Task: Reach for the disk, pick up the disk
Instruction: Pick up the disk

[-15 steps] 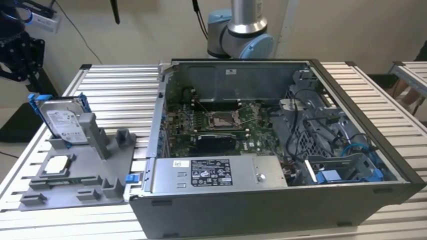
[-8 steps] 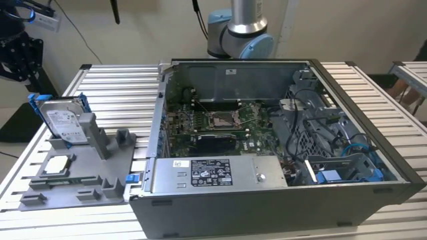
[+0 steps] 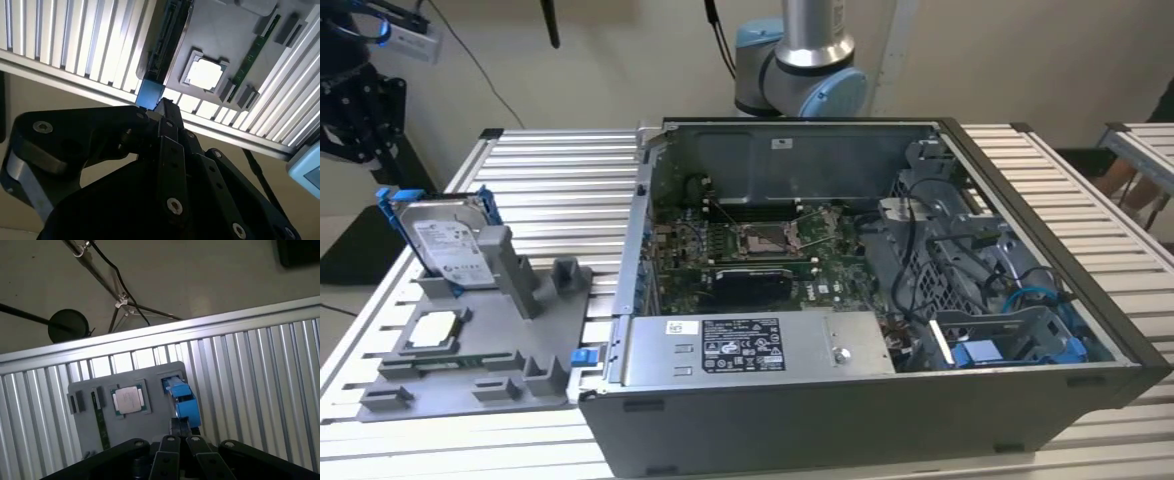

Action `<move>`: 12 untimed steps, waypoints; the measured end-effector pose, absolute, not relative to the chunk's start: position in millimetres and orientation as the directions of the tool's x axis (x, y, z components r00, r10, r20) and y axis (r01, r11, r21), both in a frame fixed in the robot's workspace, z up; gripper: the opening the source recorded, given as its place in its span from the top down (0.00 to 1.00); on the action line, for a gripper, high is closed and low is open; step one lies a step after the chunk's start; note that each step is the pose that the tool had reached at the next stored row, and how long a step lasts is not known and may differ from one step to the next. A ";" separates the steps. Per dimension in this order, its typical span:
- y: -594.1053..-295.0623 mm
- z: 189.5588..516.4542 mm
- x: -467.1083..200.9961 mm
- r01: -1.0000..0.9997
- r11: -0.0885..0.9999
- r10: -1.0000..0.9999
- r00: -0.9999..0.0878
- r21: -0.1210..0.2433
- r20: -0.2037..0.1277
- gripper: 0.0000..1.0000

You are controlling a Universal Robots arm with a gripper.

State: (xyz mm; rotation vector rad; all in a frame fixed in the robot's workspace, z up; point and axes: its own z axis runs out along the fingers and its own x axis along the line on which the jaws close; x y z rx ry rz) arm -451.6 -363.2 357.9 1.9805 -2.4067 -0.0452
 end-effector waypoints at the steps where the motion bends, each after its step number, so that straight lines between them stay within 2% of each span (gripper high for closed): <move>1: -363.2 357.9 -451.6 -0.981 0.190 -0.982 -0.190 0.038 0.001 1.00; 12: -363.2 357.9 -451.6 -0.991 0.129 -0.992 -0.129 0.038 0.000 1.00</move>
